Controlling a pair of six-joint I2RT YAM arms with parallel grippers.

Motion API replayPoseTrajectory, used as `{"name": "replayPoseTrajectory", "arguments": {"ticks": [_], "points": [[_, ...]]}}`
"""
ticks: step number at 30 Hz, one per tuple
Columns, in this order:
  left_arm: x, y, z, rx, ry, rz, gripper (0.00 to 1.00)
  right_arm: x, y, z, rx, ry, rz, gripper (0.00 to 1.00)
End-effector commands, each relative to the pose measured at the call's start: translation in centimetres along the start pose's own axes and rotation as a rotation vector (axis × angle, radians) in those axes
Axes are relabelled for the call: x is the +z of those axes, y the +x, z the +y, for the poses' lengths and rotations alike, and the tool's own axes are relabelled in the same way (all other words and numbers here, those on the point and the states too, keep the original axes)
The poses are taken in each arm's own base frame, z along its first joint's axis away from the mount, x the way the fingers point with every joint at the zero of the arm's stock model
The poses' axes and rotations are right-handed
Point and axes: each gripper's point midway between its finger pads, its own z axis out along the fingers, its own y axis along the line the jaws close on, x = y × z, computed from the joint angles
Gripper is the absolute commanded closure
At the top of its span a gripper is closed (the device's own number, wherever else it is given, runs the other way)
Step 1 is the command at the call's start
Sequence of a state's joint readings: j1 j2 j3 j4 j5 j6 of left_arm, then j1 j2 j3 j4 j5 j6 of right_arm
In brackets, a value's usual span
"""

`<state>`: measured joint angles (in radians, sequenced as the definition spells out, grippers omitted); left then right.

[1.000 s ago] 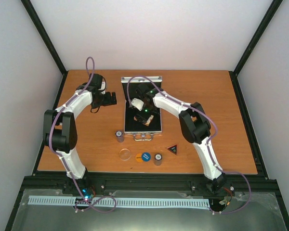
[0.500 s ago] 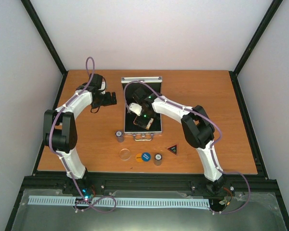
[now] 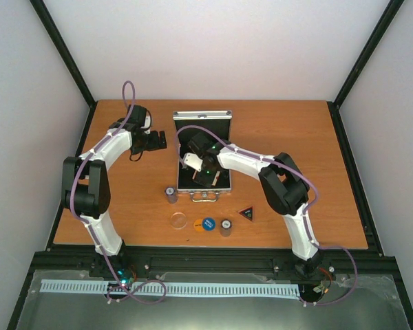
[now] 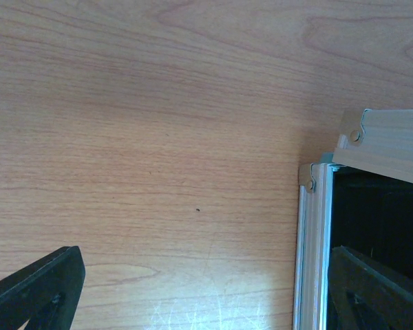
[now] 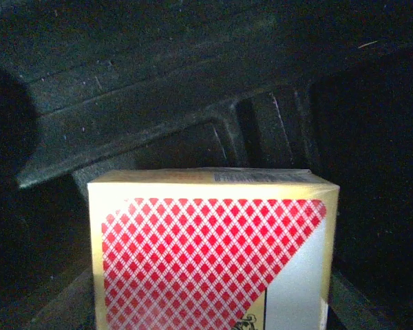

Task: Pack up texas hold em set

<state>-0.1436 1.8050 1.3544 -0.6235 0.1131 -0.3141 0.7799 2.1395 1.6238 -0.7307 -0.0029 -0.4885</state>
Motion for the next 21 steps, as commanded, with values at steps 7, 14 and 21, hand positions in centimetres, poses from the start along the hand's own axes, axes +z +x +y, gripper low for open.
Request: {"name": "replayPoseTrajectory", "arguments": {"ticks": [7, 14, 21], "points": [[0.0, -1.3, -0.5, 0.004, 0.006, -0.032, 0.0, -0.6, 0.6, 0.2, -0.066, 0.013, 0.013, 0.29], [0.2, -1.2, -0.5, 0.001, 0.005, -0.026, 0.0, -1.6, -0.1, 0.3, -0.059, -0.006, -0.006, 0.17], [0.3, -1.2, -0.5, 0.002, 0.003, -0.025, 0.0, -3.7, -1.8, -0.7, -0.024, 0.01, -0.054, 0.15]]}}
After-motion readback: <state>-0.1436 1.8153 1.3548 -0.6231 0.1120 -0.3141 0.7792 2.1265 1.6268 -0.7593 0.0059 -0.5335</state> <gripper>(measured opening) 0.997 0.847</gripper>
